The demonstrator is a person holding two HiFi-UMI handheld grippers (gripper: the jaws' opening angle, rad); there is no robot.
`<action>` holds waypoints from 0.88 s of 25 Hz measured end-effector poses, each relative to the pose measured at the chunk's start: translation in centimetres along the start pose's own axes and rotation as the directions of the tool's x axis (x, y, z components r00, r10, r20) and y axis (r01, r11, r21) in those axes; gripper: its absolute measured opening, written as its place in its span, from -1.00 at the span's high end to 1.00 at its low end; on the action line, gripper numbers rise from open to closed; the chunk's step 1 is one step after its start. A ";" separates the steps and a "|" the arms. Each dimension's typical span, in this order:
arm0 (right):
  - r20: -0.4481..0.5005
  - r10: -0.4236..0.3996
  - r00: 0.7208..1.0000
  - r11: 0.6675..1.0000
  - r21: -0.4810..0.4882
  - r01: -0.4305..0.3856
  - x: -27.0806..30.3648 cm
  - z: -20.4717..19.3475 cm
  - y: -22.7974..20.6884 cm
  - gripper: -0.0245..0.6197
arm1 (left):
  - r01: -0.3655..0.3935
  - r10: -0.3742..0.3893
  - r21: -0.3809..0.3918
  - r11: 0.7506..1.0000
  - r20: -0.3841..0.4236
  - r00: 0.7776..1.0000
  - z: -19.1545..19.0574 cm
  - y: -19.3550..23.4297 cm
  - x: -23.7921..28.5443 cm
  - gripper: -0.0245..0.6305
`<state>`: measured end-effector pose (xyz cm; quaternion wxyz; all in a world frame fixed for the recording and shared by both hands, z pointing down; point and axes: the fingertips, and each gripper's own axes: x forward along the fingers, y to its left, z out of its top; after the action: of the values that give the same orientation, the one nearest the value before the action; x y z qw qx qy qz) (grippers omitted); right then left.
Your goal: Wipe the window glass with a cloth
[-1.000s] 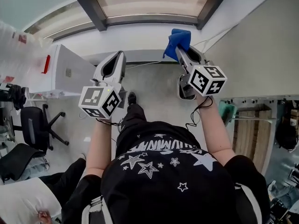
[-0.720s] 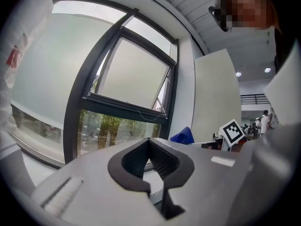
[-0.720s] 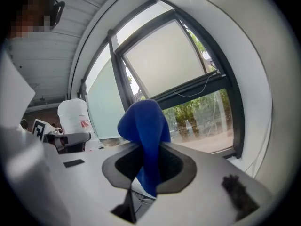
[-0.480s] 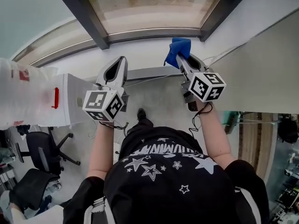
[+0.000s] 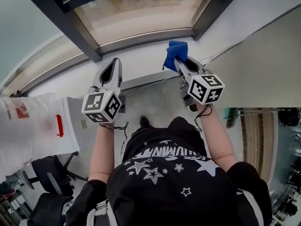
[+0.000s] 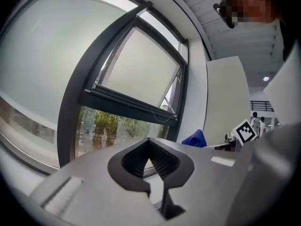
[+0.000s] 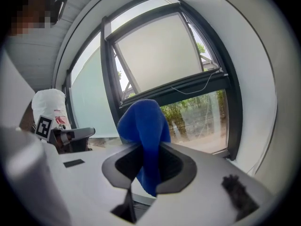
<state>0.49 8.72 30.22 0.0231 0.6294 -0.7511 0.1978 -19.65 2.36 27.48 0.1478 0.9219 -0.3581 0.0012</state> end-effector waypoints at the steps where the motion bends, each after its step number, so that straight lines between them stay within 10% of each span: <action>1: -0.002 -0.008 1.000 1.000 0.002 0.008 0.0 0.1 -0.6 0.70 | 0.003 -0.003 0.001 1.000 -0.002 1.000 0.0 0.0 0.4 0.90; 22: -0.023 0.268 0.963 0.963 -0.006 -0.268 9.7 5.6 -14.5 0.70 | -0.218 0.219 0.068 0.973 0.002 0.976 0.7 -5.2 14.9 0.90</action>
<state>13.51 -4.04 31.72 0.0074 0.5198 -0.8299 0.2027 -5.17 -4.06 27.02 0.1163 0.8814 -0.4566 0.0324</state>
